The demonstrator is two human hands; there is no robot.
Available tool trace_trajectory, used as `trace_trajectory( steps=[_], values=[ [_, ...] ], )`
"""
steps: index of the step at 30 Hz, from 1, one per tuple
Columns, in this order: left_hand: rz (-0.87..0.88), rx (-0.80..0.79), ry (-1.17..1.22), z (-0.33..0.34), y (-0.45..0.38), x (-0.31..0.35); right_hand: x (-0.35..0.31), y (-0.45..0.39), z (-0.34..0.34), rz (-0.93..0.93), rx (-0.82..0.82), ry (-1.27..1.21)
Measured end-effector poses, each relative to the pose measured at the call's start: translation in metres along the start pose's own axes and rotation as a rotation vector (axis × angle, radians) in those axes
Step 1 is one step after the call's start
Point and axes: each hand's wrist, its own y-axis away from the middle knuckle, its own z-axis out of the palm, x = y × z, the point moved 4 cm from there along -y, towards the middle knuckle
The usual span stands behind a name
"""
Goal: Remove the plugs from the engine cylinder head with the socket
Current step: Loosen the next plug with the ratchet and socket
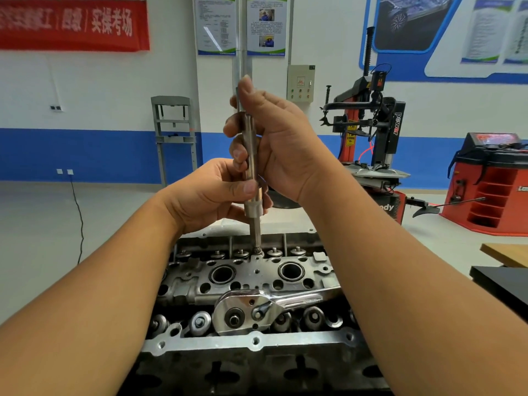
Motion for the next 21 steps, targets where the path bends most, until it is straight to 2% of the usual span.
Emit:
trace_trajectory(
  steps=[5, 8, 14, 18, 21],
  values=[
    [-0.048, -0.166, 0.103, 0.0025, 0.0066, -0.0011, -0.0002, 0.0003, 0.0006, 0.005, -0.012, -0.013],
    [-0.043, -0.152, 0.071, 0.0010, 0.0065, -0.0009, 0.0003, 0.0012, 0.0014, 0.026, 0.002, -0.013],
    [-0.020, -0.002, -0.023, -0.0016, 0.0012, -0.0012, -0.0019, 0.0021, -0.0007, 0.005, 0.068, 0.010],
    [-0.093, -0.151, 0.045, 0.0031, 0.0060, -0.0047, -0.0005, 0.0018, 0.0019, 0.029, 0.035, -0.033],
    [-0.084, -0.161, 0.030, 0.0035, 0.0059, -0.0045, 0.0006, 0.0020, 0.0016, 0.071, 0.042, -0.054]
  ],
)
